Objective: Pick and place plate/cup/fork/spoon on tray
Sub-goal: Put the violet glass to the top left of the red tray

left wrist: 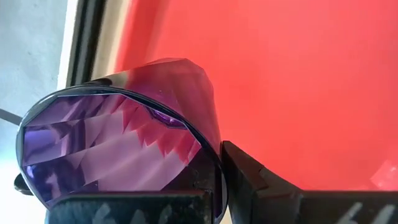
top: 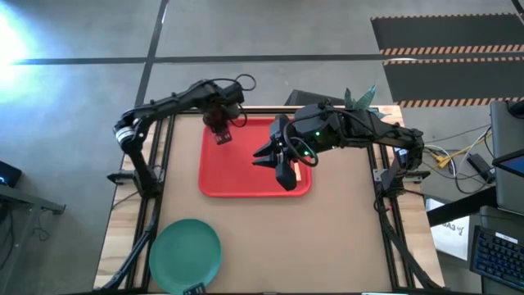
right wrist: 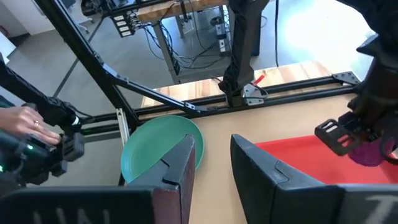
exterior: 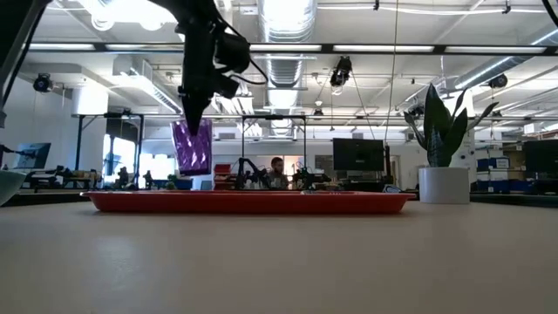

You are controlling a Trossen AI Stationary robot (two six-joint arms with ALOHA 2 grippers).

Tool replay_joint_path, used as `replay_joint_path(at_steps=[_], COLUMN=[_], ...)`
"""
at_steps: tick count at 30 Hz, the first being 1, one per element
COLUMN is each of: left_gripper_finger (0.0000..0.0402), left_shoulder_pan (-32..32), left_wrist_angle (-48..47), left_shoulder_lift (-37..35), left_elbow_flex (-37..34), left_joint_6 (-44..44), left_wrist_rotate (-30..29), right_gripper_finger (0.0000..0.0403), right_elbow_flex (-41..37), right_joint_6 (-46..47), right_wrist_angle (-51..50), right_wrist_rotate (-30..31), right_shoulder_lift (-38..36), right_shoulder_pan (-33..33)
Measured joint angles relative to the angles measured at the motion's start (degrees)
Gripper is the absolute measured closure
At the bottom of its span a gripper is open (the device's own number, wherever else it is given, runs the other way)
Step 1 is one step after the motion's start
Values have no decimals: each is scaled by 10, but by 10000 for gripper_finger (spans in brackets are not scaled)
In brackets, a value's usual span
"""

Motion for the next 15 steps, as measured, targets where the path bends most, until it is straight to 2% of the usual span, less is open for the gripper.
replay_joint_path(at_steps=[15], left_gripper_finger=[401], left_shoulder_pan=[0], left_wrist_angle=[1], left_shoulder_lift=[47], left_elbow_flex=[-1], left_joint_6=[12], left_wrist_rotate=[28], right_gripper_finger=[310], right_elbow_flex=[0], right_joint_6=[-5], right_wrist_angle=[-1], right_wrist_rotate=[-1], right_shoulder_lift=[0], right_shoulder_pan=[0])
